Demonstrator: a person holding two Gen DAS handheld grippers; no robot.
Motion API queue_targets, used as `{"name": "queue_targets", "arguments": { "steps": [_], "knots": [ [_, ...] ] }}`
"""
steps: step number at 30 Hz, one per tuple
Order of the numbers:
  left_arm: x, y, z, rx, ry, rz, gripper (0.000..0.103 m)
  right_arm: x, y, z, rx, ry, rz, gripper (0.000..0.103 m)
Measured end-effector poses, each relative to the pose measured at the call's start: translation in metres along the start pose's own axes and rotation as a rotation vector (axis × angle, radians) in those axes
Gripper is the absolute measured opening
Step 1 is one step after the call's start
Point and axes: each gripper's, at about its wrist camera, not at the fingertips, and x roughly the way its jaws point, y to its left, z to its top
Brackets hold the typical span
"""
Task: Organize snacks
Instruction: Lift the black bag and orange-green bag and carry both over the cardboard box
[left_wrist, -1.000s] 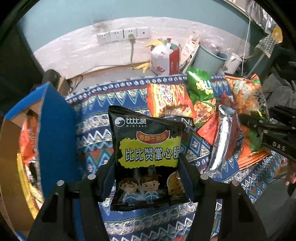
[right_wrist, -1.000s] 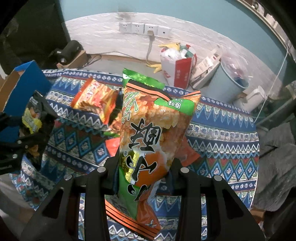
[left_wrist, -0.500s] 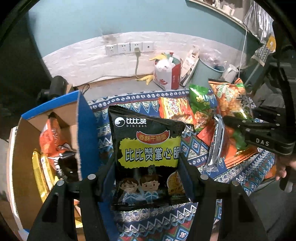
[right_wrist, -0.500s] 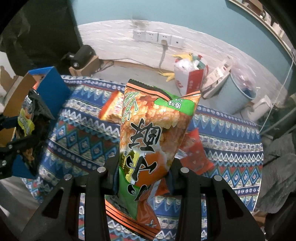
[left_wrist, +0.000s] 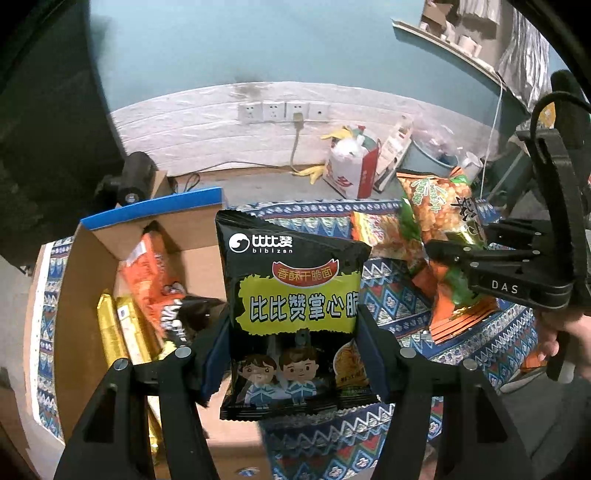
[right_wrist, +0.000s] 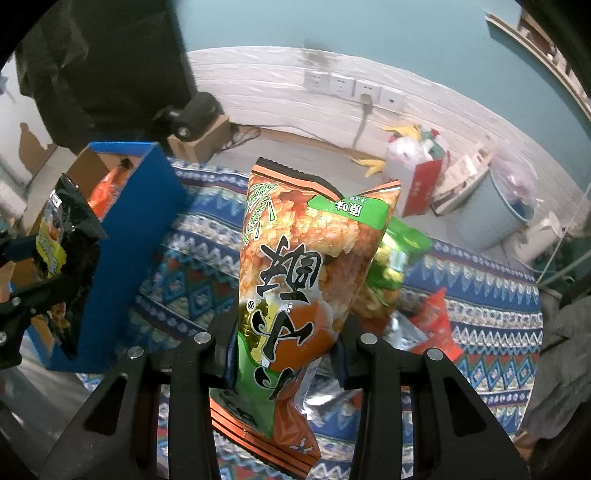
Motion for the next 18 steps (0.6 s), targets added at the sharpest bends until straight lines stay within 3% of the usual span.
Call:
{"name": "queue_targets", "arguments": {
  "steps": [18],
  "knots": [
    [-0.021, 0.078, -0.012, -0.123, -0.013, 0.070, 0.064, 0.003, 0.098, 0.056, -0.093, -0.027, 0.111, 0.037]
  ]
}}
